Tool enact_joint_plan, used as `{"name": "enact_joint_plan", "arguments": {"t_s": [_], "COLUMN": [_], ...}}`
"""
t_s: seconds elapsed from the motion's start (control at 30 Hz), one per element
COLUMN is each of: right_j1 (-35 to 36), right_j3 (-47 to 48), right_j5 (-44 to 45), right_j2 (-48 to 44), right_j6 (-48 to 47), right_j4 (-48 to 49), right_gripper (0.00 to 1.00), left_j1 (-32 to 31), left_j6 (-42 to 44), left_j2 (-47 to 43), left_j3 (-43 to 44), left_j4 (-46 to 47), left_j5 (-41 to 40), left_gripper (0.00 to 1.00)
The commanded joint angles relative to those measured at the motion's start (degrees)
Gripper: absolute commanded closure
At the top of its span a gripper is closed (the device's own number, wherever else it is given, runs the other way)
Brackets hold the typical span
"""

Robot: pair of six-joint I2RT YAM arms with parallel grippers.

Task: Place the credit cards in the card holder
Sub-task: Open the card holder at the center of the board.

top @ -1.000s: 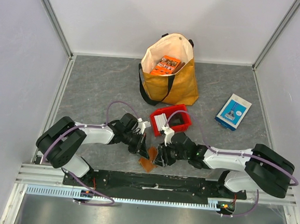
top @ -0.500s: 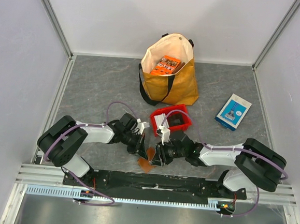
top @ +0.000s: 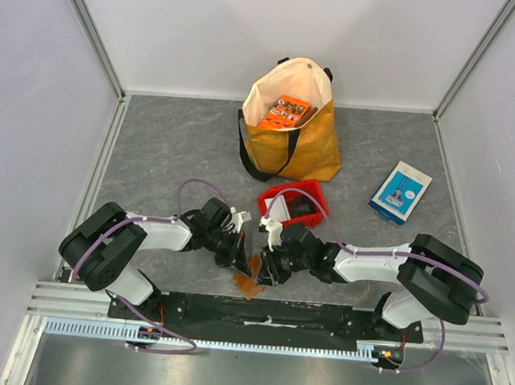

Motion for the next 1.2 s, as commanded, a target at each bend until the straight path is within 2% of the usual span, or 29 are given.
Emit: {"name": "enact_joint_plan", "arguments": {"t_s": [0.0,0.07,0.13,0.17,0.23,0.27,0.47,0.87,1.03,1.13,1.17], "right_j1": [5.5,6.5,7.9,8.5,9.8,10.6,14.3,16.5,16.5,16.0,15.8], "right_j3": [2.9,3.6,4.4,4.6,5.0,5.2,5.1,3.5,2.6,1.0,0.0], "right_j5": [0.3,1.1,3.4,3.8,5.3,6.2,5.5,-4.9,7.4,14.8,15.4], "right_j2": [5.7,6.4,7.2,7.5,7.9,8.0,5.1,3.4,-1.3,-5.5,-6.8], "right_j6": [-0.2,-0.2,-0.7,-0.8,-1.0,-1.3,-4.3,-9.3,-5.5,0.4,2.1], "right_j4": [1.1,0.2,-1.0,-1.2,-1.6,-1.9,-1.3,-7.2,-13.4,-17.3,-17.3], "right_gripper": [0.73,0.82,0.83,0.89,0.93,1.00,1.00,1.00,1.00,0.94,0.88], "left_j1": [-1.1,-1.1,-1.1,-1.1,-1.1,-1.1,-1.1,1.1,1.4,1.6,1.6], "left_j6": [-5.0,-6.1,-6.7,-6.9,-7.7,-8.1,-11.4,-14.0,-12.2,-12.5,-12.9], "left_j2": [0.1,-0.3,-0.9,-1.3,-1.9,-2.1,-3.4,-4.9,-8.2,-12.5,-13.9], "left_j3": [-1.4,-1.9,-2.2,-2.3,-2.6,-2.8,-3.3,-2.5,-2.5,-3.7,-4.3], "left_j4": [9.7,10.5,10.6,10.8,10.9,11.0,9.1,4.7,1.9,0.1,-1.7], "left_j5": [-6.5,-7.2,-8.2,-8.6,-9.5,-10.1,-16.9,-25.3,-26.8,-30.2,-31.2], "left_gripper": [0.98,0.98,0.98,0.98,0.98,0.98,0.98,0.98,0.98,0.98,0.98]}}
